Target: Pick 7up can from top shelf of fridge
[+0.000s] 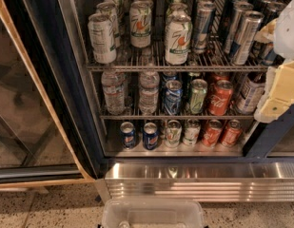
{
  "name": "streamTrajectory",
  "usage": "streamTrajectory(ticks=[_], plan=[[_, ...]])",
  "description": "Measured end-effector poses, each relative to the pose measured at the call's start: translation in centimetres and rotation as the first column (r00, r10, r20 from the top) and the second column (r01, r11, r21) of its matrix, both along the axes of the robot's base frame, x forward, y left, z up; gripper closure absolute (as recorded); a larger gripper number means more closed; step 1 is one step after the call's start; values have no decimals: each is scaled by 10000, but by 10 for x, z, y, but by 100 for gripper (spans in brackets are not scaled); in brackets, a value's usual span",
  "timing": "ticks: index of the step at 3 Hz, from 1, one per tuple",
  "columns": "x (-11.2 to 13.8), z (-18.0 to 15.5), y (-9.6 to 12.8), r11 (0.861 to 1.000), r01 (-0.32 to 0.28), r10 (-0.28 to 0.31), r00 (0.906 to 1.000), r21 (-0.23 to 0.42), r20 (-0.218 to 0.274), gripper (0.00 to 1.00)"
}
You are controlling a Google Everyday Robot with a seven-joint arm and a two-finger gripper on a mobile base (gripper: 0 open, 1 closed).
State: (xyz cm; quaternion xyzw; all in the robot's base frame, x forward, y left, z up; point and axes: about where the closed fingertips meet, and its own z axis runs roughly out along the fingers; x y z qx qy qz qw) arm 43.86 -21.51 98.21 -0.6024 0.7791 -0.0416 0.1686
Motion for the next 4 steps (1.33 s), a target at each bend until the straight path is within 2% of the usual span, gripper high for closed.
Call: streamTrajectory(ticks=[1, 2, 3, 4], plan=[[0, 0, 0, 10000, 0, 0, 10000, 0, 0, 0], [2, 1, 1, 9998, -9, 4, 9996, 174, 274, 0], [10, 4, -1, 9986, 108, -165, 9936, 521, 1116, 0], [36, 11, 7, 9941, 263, -509, 9698, 1051, 2385, 0]])
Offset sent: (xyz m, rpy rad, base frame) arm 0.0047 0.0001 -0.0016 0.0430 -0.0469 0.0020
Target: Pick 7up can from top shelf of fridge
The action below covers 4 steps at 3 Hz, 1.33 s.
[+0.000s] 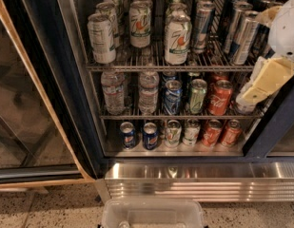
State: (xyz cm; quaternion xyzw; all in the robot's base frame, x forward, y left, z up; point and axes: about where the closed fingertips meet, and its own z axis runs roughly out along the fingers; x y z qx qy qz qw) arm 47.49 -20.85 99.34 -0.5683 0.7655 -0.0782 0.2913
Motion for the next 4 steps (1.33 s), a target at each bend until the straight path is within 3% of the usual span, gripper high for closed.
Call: streamTrajectory(ticks=[1, 2, 3, 4], plan=[[32, 11, 11, 9985, 46, -104, 9939, 540, 1095, 0], [32, 11, 11, 9985, 45, -104, 9939, 539, 1095, 0], [39, 10, 13, 9927, 225, -403, 9878, 1182, 1506, 0], [39, -14, 26, 9515, 790, -1315, 9782, 2973, 1609, 0]])
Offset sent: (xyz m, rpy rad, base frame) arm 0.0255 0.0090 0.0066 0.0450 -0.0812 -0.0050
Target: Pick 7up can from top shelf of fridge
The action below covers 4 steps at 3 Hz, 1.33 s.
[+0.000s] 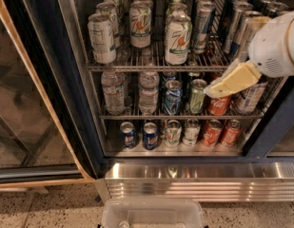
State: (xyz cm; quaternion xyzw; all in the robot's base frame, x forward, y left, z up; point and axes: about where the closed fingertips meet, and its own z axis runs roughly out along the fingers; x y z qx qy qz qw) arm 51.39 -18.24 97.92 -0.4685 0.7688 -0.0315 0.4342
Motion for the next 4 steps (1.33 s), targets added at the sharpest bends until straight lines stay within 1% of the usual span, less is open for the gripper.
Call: streamTrajectory(ticks=[1, 2, 3, 4], plan=[[11, -18, 17, 9862, 417, -490, 9979, 1600, 419, 0], [44, 7, 24, 9674, 394, -875, 9790, 2502, 1840, 0], [54, 24, 20, 9637, 591, -1259, 9605, 2604, 2481, 0], [54, 24, 20, 9637, 591, -1259, 9605, 2604, 2481, 0]])
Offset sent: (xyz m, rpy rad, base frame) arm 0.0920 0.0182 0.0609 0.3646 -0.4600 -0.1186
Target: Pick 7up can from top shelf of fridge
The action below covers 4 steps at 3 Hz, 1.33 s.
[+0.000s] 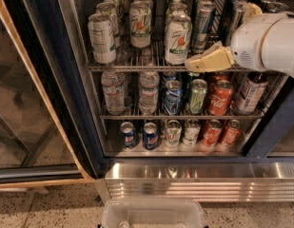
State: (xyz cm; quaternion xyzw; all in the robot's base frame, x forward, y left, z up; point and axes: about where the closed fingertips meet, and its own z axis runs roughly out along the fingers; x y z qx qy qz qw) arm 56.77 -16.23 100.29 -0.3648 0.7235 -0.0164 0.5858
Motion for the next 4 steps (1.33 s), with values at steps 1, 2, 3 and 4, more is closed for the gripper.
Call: streamTrajectory(ticks=[1, 2, 3, 4], plan=[[11, 0, 14, 9985, -255, 237, 9991, 493, 355, 0], [28, -3, 15, 9879, -281, 121, 9944, 1523, 1051, 0], [40, -13, 10, 9719, -329, -63, 9861, 2330, 1658, 0], [37, -4, 48, 9614, -1033, 550, 9803, 2551, 1897, 0]])
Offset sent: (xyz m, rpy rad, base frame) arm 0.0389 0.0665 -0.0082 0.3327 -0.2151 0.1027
